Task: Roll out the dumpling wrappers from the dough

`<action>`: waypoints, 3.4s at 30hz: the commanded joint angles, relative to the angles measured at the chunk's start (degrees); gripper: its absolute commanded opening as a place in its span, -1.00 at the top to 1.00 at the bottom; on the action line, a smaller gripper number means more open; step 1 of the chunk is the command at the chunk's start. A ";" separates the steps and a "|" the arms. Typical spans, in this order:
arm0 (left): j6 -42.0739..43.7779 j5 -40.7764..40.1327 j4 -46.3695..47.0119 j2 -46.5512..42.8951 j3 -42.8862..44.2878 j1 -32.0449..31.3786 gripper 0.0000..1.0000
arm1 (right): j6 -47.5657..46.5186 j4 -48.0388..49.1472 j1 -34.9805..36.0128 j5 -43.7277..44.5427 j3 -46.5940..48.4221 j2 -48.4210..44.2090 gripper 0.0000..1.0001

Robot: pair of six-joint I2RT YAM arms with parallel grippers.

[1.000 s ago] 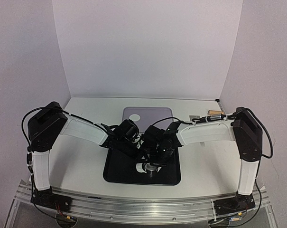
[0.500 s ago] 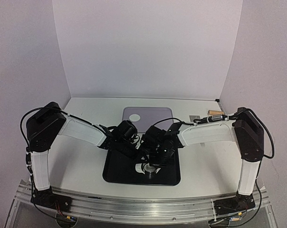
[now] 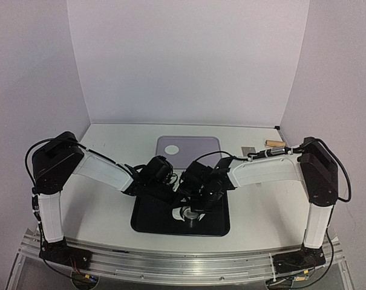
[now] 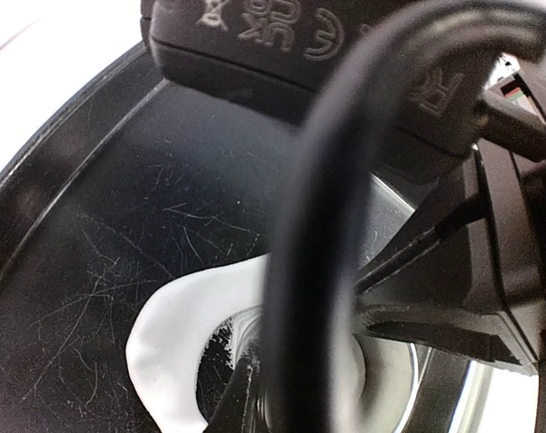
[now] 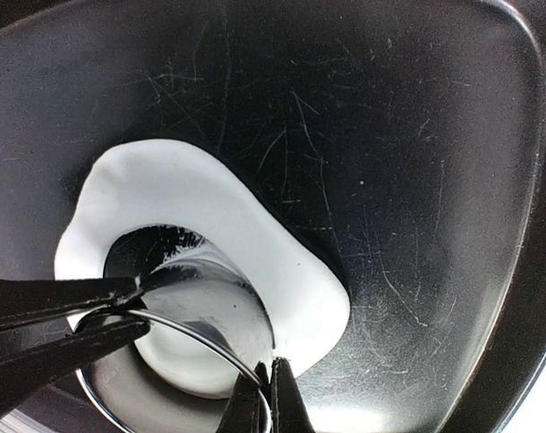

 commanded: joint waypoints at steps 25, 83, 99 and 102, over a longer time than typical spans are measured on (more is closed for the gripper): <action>4.68 1.38 -38.90 -0.34 22.24 3.78 1.00 | -3.76 -0.01 -0.22 10.97 5.36 -10.66 1.00; 15.19 14.72 -46.76 -11.51 23.17 31.69 -0.49 | -0.68 -11.45 -30.99 11.54 -31.77 -32.82 1.00; 18.57 16.23 -48.82 -8.82 23.62 31.54 -0.48 | -6.87 -18.72 -31.97 12.54 -20.38 -34.30 -0.24; 21.71 16.33 -50.90 -7.48 24.46 31.35 -0.44 | -9.27 -21.48 -32.00 12.68 -15.81 -34.99 -0.24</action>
